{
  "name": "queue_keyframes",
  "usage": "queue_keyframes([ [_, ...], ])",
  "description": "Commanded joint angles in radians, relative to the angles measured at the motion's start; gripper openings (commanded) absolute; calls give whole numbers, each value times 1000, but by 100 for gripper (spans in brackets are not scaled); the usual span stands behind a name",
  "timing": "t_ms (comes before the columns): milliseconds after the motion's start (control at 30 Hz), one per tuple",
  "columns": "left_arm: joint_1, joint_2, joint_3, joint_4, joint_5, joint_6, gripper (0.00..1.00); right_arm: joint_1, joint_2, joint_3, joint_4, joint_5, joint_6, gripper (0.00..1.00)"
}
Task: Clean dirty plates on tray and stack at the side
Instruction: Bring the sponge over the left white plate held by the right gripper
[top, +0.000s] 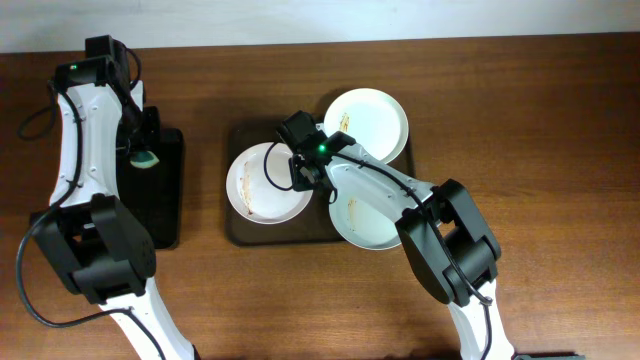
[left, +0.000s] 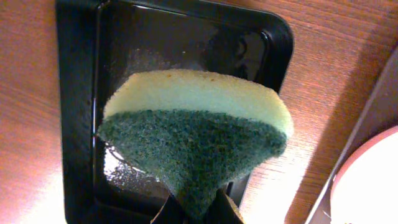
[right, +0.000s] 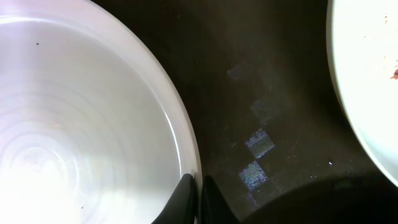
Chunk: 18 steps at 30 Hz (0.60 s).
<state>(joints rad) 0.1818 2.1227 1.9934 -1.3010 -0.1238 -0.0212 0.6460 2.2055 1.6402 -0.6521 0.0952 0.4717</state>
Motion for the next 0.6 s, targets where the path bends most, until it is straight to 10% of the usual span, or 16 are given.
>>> queue_keyframes([
  [0,-4,-4,3,-2,100,14,1,0,10,9,-5,6,2,5],
  [567,-314,-1,-243,164,286,-36,1,-84,10,7,2,-194,1,4],
])
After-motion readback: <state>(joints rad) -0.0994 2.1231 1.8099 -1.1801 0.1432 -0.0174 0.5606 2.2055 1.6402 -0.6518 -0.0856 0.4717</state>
